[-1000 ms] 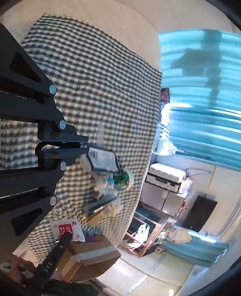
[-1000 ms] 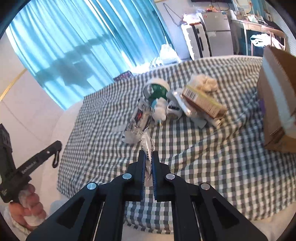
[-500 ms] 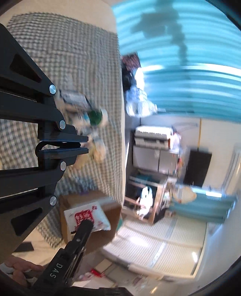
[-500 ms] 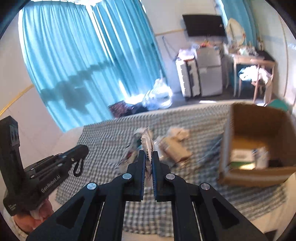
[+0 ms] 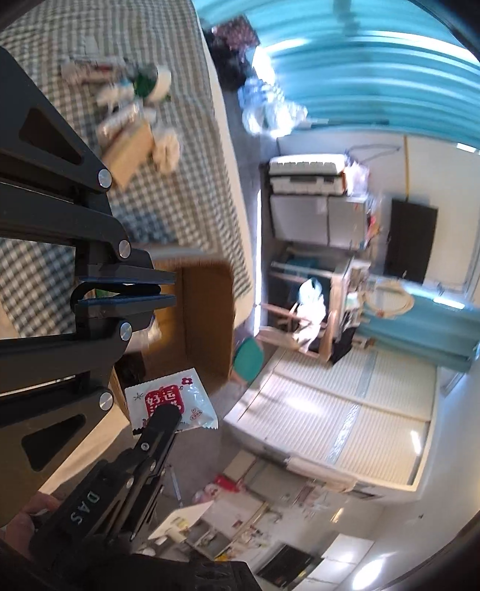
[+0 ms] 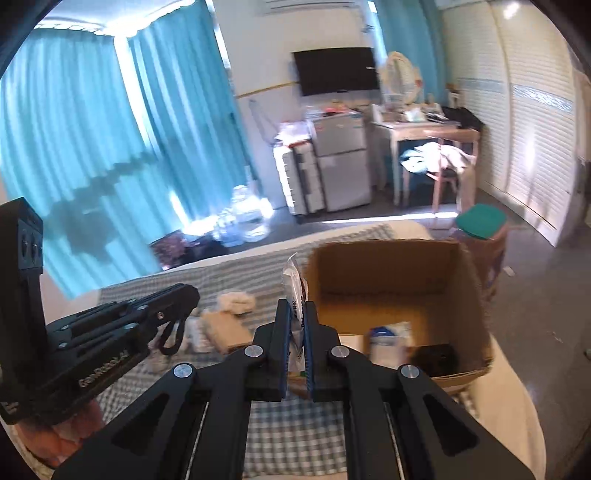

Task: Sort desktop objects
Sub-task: 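Carry the sachet and hair tie to the cardboard box and release them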

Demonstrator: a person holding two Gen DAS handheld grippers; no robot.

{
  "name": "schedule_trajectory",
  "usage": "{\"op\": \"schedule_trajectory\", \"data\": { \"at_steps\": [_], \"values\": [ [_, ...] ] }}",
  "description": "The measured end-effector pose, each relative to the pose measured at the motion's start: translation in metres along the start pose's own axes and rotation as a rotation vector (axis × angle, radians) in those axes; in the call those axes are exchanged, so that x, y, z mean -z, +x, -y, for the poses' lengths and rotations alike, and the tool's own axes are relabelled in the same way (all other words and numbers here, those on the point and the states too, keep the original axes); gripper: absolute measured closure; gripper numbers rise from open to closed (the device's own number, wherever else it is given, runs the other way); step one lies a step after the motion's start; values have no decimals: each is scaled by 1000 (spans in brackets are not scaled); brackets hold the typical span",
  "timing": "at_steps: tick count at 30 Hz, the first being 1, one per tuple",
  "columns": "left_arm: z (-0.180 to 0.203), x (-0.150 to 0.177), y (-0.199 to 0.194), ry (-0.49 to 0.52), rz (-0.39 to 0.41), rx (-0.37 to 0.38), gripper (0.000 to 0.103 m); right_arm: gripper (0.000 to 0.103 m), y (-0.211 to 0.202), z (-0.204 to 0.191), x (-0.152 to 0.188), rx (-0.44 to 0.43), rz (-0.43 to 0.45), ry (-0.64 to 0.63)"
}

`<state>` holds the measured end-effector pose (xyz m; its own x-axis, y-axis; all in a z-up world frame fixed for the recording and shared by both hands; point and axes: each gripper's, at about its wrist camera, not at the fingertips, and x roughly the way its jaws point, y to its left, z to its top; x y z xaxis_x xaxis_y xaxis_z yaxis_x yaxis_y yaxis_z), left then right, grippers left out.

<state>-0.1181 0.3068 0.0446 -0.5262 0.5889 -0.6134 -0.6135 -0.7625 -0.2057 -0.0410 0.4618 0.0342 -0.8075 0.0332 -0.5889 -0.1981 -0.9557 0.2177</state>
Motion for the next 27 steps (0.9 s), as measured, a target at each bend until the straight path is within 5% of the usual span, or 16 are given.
{"op": "schedule_trajectory", "data": {
  "at_steps": [11,13,18,21,27],
  "values": [
    [35,17,106,98,-164,58,95,96,72,85,10,46,-102,133],
    [35,18,116,97,-192,60,84,92,77,94,13,50,-107,151],
    [20,17,118,32,-210,24,32,76,81,118,15,77,-105,231],
    [11,14,105,1,-196,-10,19,71,74,120,16,74,-99,248],
    [-32,16,46,-52,-134,-105,11,62,40,101,25,65,-64,236]
  ]
}}
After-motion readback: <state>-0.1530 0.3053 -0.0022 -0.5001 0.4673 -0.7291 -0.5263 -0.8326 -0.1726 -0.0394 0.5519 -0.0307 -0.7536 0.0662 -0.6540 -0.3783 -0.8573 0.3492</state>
